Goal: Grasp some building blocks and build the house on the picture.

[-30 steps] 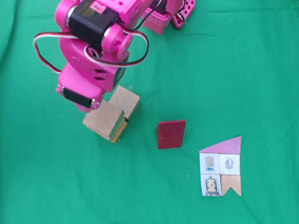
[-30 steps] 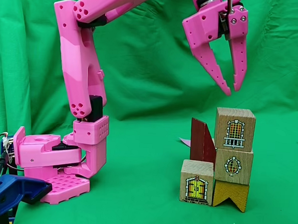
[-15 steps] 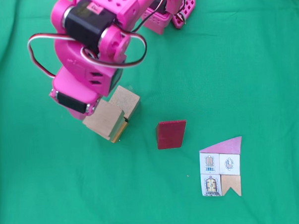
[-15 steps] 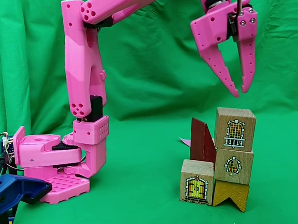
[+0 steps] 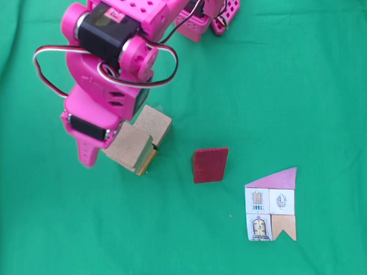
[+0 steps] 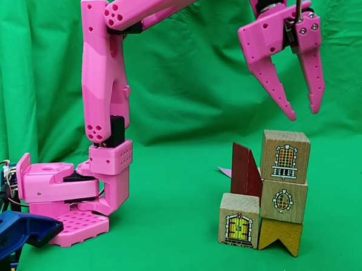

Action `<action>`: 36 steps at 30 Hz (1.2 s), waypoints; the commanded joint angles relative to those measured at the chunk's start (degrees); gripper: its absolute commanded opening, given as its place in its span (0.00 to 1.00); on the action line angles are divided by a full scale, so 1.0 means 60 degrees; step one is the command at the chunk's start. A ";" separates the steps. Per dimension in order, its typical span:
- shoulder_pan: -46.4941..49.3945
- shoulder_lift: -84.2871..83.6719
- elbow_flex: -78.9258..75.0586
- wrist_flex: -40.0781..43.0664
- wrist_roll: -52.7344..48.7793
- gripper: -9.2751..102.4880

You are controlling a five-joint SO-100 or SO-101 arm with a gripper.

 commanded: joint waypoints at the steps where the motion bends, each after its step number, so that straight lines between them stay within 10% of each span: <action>1: -0.0029 0.0029 -0.0205 0.0103 0.0088 0.31; 36: -0.0117 -0.0967 -0.0205 0.1758 0.0117 0.42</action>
